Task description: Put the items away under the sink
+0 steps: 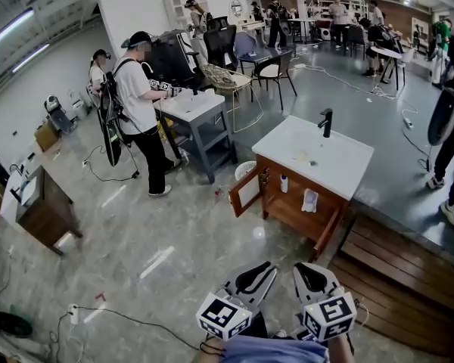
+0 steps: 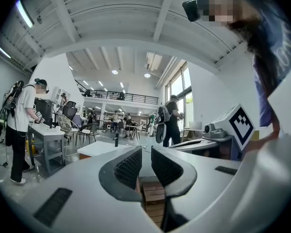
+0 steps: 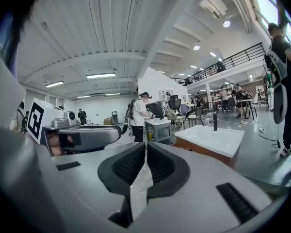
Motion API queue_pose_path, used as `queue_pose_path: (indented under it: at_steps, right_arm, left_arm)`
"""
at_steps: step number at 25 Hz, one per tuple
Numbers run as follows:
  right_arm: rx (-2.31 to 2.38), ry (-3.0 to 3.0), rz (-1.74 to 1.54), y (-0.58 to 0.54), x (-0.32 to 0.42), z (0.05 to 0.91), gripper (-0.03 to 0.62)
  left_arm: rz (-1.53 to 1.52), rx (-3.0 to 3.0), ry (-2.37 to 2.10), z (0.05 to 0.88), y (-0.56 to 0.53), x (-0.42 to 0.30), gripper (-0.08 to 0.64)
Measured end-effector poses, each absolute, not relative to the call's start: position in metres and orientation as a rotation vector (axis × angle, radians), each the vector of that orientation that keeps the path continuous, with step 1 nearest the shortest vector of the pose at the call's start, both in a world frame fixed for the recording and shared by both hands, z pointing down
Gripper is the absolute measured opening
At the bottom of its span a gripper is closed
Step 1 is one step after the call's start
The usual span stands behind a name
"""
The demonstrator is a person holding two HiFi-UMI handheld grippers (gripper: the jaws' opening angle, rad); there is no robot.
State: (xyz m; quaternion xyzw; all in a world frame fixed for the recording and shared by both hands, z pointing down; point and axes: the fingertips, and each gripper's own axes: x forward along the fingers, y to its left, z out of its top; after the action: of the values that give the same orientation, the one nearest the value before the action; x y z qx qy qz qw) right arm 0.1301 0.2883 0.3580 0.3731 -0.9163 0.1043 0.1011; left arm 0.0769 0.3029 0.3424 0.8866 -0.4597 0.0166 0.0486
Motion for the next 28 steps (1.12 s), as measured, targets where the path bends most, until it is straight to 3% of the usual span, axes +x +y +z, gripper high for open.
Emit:
queue_pose_path:
  at_steps: [12,28]
  right_arm:
    - [1.168,-2.652,0.376,0.224,0.126,0.372,0.028]
    - [1.277,-2.594,0.539,0.085,0.058,0.386,0.028]
  left_arm:
    - [0.093,2.71,-1.291,0.359,0.235,0.076,0.057]
    - [0.199,2.721,-1.19,0.367,0.099,-0.002,0.057]
